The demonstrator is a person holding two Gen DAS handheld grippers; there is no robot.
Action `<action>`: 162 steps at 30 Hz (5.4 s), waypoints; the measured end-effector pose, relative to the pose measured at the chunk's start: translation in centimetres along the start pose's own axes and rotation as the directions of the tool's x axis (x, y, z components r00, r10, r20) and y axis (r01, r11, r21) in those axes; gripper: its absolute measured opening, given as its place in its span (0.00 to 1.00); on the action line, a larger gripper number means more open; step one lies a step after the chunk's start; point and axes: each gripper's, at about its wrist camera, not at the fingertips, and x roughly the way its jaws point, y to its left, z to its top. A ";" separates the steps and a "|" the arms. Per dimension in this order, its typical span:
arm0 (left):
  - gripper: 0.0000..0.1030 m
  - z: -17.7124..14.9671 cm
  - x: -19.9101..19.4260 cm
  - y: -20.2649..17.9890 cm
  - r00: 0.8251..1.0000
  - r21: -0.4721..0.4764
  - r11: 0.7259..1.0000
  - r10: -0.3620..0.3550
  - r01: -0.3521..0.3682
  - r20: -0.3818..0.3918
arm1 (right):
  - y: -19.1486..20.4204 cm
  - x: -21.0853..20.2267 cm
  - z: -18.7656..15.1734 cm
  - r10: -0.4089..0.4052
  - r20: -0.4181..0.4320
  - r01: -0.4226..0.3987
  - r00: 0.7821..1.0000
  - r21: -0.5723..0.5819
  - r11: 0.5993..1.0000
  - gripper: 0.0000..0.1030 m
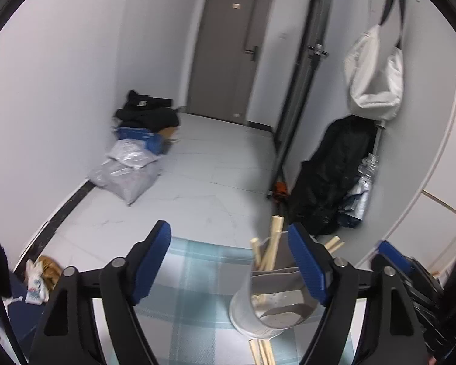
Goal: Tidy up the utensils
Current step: 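Open the right gripper over the holder while the left gripper releases its chopstick into it, then move both open grippers back down toward the chopstick pile, then close the right gripper on one chopstick beside the holder base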
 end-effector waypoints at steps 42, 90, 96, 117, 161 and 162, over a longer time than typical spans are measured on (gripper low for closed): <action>0.94 -10.0 -2.1 -1.5 0.995 0.027 0.994 0.102 -0.102 0.000 | 3.4 -5.5 -7.6 -0.157 -0.158 0.158 0.975 -0.011 0.987 0.83; 0.94 -12.4 3.8 3.9 0.956 -0.040 0.988 0.133 -0.149 -0.260 | 2.5 7.2 -16.9 -0.231 -0.623 0.208 0.747 -0.112 0.972 0.48; 0.94 -12.5 3.9 4.5 0.955 -0.066 0.989 0.106 -0.129 -0.276 | 2.9 7.1 -16.8 -0.213 -0.635 0.196 0.742 -0.099 0.976 0.38; 0.94 -13.3 4.4 3.9 0.946 -0.036 0.998 0.044 -0.059 -0.320 | 4.4 5.1 -17.3 -0.141 -0.681 0.129 0.718 -0.069 0.989 0.05; 0.94 -17.8 7.9 -2.6 0.828 0.148 0.988 0.126 -0.052 -0.547 | -7.5 1.6 -12.5 0.195 -0.393 0.053 0.898 0.538 0.841 0.05; 0.94 -17.8 7.8 -2.6 0.824 0.151 0.987 0.130 -0.054 -0.552 | -7.5 1.4 -12.5 0.190 -0.393 0.053 0.899 0.530 0.846 0.05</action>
